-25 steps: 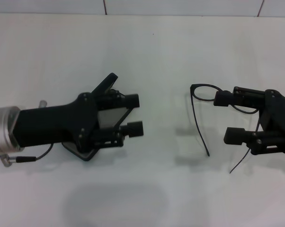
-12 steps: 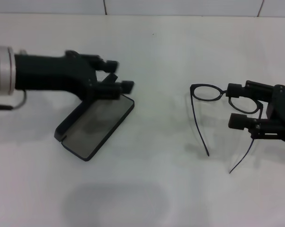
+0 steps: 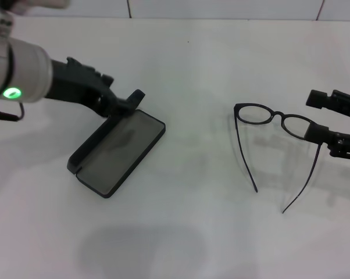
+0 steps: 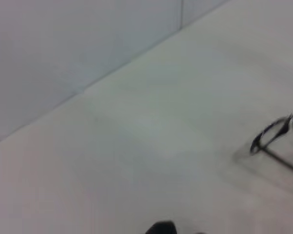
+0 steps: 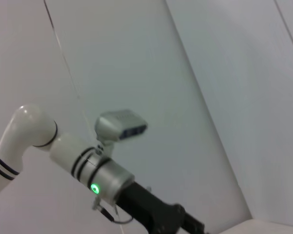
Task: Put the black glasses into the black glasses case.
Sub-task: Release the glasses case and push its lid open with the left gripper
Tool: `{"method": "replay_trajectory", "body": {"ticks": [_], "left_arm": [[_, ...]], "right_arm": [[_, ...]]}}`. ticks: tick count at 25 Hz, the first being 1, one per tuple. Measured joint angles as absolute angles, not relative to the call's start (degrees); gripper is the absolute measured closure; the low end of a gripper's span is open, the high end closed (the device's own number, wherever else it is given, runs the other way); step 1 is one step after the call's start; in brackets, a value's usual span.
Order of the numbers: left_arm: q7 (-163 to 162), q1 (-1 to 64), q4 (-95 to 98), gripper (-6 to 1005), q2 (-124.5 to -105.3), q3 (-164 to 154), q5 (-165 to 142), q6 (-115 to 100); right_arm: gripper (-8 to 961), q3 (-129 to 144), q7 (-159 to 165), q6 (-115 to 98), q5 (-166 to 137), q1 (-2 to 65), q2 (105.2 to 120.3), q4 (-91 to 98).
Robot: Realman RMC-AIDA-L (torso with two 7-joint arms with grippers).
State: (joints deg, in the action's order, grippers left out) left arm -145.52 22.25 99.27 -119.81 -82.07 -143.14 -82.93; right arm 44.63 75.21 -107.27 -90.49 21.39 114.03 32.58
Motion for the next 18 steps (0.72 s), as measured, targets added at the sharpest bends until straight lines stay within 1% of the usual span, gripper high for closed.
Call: {"method": "replay_trajectory", "body": {"ticks": [15,18], "left_arm": [[-148.0,28.8,83.4,317,-119.79,-87.6,-152.7,-78.3],[-148.7,29.0,84.3,349,-119.79,-88.4,-154.9,-80.3]], "right_arm": [[113,43.9,74.7,-106.8,-90.4,21.1,113.74,32.6],[113,43.2,74.5,-106.8,-90.4,21.2,113.79,32.5]]}}
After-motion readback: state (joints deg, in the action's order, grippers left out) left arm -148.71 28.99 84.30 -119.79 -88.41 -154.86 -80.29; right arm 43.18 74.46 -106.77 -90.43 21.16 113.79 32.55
